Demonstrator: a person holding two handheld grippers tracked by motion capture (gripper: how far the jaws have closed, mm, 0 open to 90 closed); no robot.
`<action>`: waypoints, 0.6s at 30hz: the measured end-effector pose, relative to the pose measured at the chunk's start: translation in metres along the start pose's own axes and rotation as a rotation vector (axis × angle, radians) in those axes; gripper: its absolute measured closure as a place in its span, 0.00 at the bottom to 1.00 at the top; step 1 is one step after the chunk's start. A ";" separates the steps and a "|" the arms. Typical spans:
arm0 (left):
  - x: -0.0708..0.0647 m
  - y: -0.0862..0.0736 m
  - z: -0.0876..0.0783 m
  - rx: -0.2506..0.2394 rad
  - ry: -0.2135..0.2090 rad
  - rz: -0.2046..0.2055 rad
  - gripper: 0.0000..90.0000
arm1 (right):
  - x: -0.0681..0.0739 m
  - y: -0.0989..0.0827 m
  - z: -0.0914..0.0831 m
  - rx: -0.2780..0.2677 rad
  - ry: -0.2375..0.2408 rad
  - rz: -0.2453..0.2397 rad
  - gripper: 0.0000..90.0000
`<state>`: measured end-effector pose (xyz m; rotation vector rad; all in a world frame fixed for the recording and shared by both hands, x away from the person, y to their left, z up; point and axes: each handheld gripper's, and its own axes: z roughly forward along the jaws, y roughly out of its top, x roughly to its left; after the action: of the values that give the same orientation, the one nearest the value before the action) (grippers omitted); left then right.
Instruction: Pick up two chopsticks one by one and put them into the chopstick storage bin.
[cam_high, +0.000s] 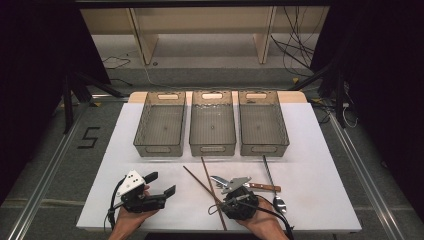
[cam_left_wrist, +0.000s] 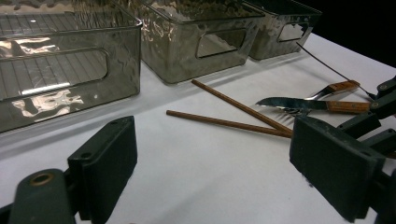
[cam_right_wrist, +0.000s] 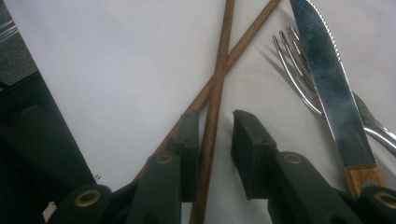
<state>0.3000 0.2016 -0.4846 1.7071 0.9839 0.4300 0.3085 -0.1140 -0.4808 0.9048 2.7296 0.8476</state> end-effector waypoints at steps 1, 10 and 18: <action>0.000 0.000 0.000 0.000 0.000 0.000 0.16 | 0.000 0.000 0.000 0.000 0.000 0.000 0.82; -0.001 0.000 0.000 0.008 0.006 0.009 0.16 | 0.003 -0.003 0.001 -0.029 -0.032 0.003 0.94; 0.000 0.000 0.002 0.025 0.003 -0.013 0.16 | 0.003 -0.002 -0.012 -0.116 -0.021 -0.002 0.94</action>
<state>0.3018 0.2005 -0.4855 1.7219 1.0053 0.4131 0.3020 -0.1191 -0.4719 0.8833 2.6319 0.9782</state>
